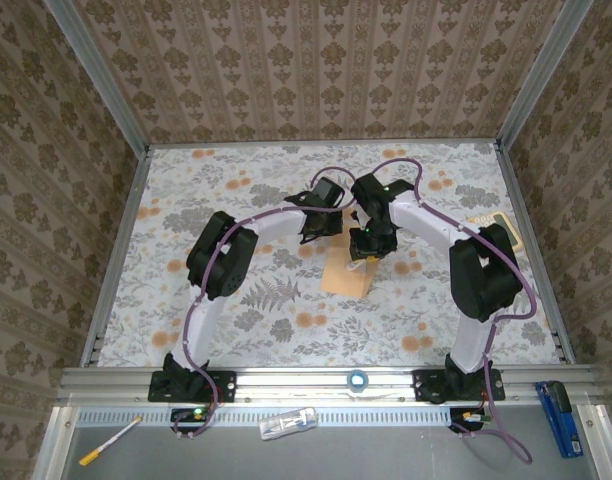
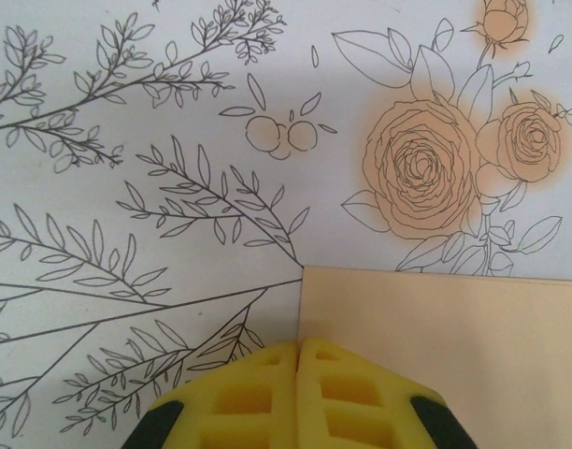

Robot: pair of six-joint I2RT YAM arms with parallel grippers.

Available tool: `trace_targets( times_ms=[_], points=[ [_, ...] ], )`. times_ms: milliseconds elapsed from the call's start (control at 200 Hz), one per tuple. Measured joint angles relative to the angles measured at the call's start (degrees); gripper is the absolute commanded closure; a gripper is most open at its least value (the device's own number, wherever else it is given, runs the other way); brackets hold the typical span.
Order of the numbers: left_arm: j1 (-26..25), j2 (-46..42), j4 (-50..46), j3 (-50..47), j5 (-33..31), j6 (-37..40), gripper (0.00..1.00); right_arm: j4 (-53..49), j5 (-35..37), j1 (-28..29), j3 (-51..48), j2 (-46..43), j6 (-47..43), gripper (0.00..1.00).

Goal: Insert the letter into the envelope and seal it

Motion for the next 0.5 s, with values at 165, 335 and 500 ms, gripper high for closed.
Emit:
trace_targets(
  times_ms=[165, 335, 500],
  points=[
    [0.0, -0.2, 0.5, -0.4, 0.0, -0.2, 1.0, -0.8, 0.1, -0.7, 1.9, 1.4, -0.4, 0.84],
    [0.0, -0.2, 0.7, -0.5, 0.0, -0.2, 1.0, -0.9, 0.9, -2.1, 4.2, 3.1, -0.9, 0.84],
    [0.0, -0.3, 0.9, -0.7, 0.0, -0.2, 1.0, -0.9, 1.5, -3.5, 6.5, 4.9, -1.6, 0.85]
  ],
)
